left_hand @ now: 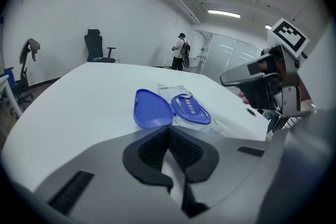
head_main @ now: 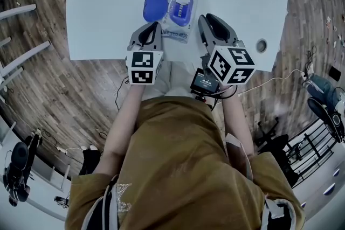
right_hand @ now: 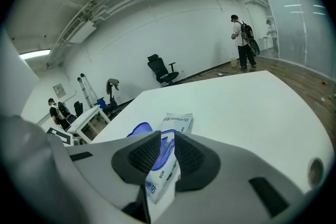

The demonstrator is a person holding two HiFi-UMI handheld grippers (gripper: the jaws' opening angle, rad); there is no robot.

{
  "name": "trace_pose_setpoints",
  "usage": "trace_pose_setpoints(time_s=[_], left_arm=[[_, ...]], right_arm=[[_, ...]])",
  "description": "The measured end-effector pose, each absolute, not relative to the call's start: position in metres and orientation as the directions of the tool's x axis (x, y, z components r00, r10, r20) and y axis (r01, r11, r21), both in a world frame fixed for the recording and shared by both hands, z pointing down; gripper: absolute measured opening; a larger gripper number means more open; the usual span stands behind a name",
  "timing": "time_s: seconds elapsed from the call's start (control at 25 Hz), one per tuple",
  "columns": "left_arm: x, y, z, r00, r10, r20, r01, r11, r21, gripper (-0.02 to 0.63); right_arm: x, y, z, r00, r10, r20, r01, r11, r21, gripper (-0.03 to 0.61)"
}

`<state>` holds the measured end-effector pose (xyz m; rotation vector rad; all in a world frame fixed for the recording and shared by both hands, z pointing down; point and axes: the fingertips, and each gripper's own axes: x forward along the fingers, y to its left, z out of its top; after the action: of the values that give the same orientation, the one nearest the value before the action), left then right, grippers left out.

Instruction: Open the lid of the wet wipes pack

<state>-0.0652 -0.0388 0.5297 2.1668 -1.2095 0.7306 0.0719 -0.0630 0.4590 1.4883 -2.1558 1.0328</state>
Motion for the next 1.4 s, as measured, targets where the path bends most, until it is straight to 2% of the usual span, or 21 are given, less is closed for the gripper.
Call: trace_pose_setpoints(time_s=[0.28, 0.6, 1.12, 1.4], left_arm=[[-0.063, -0.038, 0.519, 0.482, -0.586, 0.651, -0.864, -0.441, 0.243, 0.002], [-0.057, -0.038, 0.484, 0.48, -0.655, 0.583, -0.864, -0.469, 0.185, 0.002], [-0.06, -0.044, 0.412, 0.449, -0.776, 0.442, -0.883, -0.461, 0.088, 0.002], [-0.054, -0.049, 0.363, 0.454, -0.822, 0.345, -0.88, -0.473, 0.032, 0.002]], right_arm=[[0.069, -0.055, 0.456, -0.424, -0.677, 0.602, -0.9, 0.239, -0.365, 0.086], [0.07, -0.046, 0.428, -0.429, -0.734, 0.527, -0.902, 0.314, -0.296, 0.086], [0.092, -0.038, 0.372, -0.345, -0.853, 0.391, -0.936, 0.283, -0.209, 0.011], [0.103, -0.033, 0.338, -0.309, -0.903, 0.3, -0.948, 0.267, -0.173, 0.011]])
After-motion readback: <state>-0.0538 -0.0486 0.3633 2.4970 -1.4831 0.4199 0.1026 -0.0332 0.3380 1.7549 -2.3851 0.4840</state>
